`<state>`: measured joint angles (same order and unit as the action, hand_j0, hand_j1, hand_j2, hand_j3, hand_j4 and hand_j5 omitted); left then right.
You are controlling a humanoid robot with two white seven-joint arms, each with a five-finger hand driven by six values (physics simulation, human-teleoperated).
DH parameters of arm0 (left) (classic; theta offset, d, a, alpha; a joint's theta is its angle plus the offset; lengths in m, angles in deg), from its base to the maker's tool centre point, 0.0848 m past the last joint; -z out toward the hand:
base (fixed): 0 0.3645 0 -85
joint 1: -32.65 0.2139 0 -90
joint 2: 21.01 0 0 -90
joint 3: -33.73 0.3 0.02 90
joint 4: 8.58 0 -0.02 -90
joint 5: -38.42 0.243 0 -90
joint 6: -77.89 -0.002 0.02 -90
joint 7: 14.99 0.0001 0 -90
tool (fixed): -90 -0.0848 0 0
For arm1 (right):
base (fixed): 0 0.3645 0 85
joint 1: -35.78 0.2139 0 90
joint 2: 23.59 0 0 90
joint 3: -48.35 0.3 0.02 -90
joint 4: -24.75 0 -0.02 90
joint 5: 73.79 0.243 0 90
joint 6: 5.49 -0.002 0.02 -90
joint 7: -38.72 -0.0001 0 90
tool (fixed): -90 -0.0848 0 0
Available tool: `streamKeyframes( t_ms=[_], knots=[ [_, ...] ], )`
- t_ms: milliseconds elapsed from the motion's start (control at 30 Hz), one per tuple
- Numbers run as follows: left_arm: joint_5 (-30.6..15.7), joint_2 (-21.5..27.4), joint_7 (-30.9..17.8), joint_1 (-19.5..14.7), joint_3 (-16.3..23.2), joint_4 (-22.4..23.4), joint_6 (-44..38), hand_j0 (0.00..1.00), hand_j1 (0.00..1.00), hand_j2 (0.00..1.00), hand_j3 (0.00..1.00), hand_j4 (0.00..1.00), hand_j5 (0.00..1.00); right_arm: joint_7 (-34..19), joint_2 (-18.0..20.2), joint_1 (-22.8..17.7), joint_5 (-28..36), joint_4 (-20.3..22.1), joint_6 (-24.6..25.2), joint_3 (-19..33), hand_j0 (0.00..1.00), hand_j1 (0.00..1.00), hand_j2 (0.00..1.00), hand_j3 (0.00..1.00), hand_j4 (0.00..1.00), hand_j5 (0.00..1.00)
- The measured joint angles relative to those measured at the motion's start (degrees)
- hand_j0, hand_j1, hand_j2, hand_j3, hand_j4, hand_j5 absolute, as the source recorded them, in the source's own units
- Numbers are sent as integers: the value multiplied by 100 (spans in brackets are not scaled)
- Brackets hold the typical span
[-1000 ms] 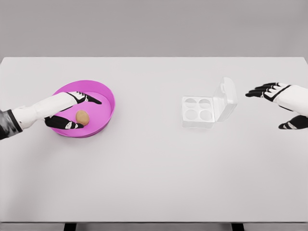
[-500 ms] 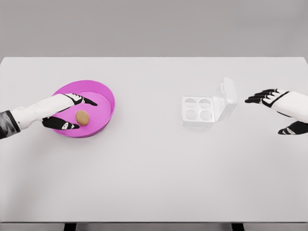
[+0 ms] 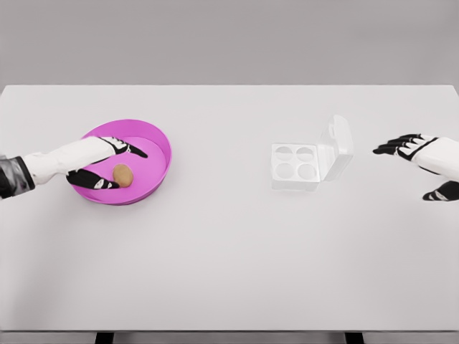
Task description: Pack egg into the box and close the box lid
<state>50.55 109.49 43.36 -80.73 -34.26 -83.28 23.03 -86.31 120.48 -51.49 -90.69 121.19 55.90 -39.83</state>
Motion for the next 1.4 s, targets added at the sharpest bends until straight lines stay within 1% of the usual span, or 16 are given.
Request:
streamKeyframes(
  t_ms=[133, 700, 933, 1400],
  knots=[
    [0, 13, -1, 0, 32, 12, 0, 82, 82, 82, 82, 82, 82, 0, -6, 0, -9, -139, -98, 83, 100, 100, 100, 100, 100, 100],
    [7, 59, -2, -44, 152, 132, -1, 81, 81, 81, 81, 81, 81, 0, -17, -62, -8, -125, -203, 109, 100, 100, 100, 100, 100, 100],
    [8, 59, -2, -88, 180, 265, -1, 81, 81, 81, 81, 81, 81, 0, -22, -97, -2, -119, -212, 120, 100, 100, 100, 100, 100, 100],
    [6, 57, 2, -123, 246, 363, -1, 76, 76, 76, 76, 76, 76, 0, -26, -97, -2, -113, -221, 121, 100, 100, 100, 100, 100, 100]
  ],
)
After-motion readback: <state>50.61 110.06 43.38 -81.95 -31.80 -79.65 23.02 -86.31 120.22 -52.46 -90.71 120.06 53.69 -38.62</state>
